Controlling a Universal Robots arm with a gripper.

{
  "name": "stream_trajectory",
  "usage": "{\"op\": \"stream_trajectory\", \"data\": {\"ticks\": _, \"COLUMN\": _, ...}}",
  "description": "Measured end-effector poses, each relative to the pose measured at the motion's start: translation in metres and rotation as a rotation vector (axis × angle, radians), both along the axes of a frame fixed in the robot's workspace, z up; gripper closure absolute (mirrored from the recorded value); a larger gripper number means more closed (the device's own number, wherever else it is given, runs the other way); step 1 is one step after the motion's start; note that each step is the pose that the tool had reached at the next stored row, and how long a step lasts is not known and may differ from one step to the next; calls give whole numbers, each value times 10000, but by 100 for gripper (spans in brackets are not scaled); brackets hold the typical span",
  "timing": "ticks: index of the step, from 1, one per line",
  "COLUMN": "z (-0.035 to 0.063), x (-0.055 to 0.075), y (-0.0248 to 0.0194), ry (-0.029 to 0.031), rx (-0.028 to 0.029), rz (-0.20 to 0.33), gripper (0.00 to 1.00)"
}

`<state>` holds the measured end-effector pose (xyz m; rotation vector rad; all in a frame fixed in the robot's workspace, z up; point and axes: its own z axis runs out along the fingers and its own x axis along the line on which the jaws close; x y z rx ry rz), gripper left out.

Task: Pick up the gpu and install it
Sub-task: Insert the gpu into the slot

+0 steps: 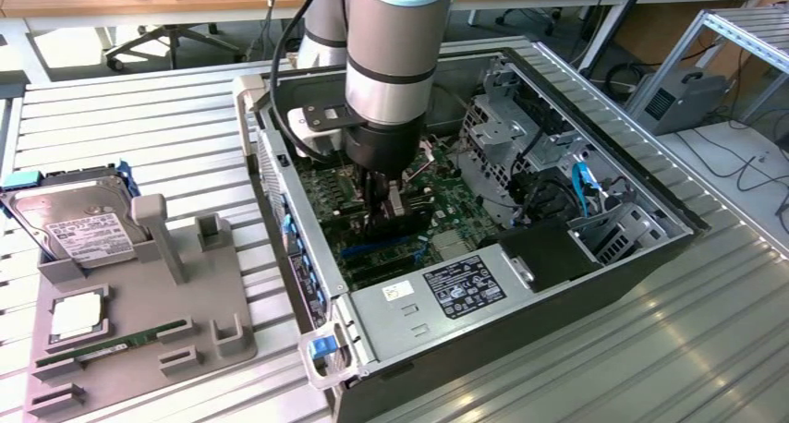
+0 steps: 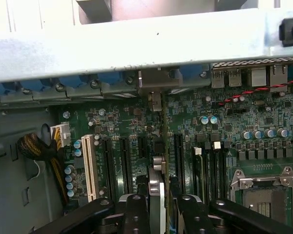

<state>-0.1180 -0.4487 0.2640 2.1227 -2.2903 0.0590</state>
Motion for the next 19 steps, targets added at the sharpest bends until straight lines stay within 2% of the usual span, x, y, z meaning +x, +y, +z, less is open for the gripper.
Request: {"op": "stream_trajectory", "data": {"ticks": 19, "z": -30, "x": -7, "y": -2, "ry": 0, "rx": 1, "rz": 0, "gripper": 73}}
